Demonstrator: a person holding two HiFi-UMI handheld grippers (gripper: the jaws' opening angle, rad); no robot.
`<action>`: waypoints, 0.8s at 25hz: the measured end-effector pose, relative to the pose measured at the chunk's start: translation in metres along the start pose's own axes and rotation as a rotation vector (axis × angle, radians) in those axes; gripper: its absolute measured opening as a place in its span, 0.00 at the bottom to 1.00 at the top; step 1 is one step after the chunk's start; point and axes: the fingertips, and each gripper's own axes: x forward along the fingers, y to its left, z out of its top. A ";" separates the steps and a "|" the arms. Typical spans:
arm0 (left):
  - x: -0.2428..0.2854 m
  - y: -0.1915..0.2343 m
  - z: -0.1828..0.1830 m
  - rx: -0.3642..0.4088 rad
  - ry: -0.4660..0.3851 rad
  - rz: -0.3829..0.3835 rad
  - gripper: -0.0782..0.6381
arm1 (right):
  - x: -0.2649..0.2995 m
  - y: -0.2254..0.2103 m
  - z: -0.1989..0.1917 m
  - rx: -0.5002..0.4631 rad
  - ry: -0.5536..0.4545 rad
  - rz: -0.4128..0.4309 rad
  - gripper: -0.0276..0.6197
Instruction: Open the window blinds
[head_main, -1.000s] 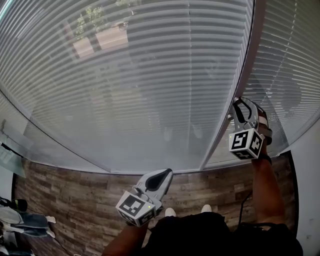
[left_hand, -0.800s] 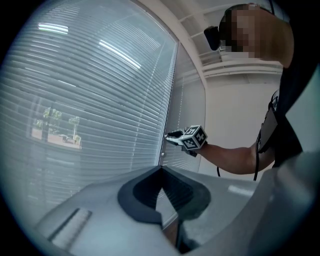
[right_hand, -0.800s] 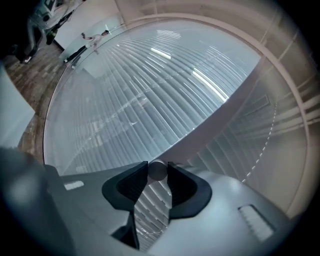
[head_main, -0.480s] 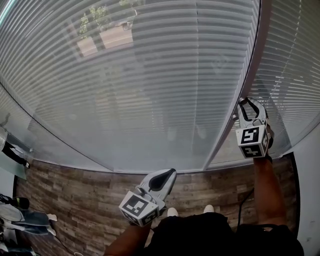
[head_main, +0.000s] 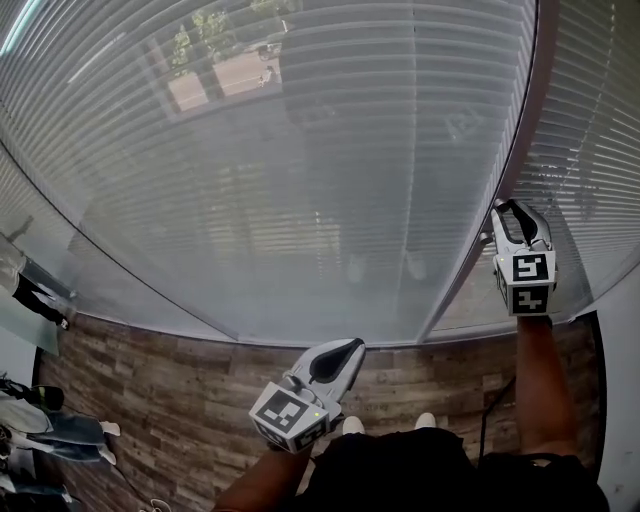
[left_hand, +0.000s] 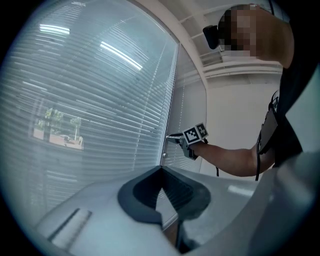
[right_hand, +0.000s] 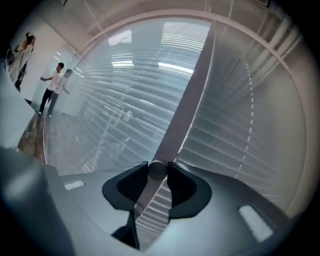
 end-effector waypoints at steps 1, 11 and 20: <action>-0.001 0.001 0.000 -0.004 0.001 0.002 0.11 | 0.000 0.000 0.001 0.029 -0.003 0.005 0.27; -0.009 0.005 0.002 -0.010 -0.004 0.015 0.11 | 0.000 -0.004 0.001 0.358 -0.034 0.063 0.27; -0.007 0.002 0.003 -0.003 -0.013 0.006 0.11 | 0.001 -0.005 0.001 0.341 -0.030 0.058 0.27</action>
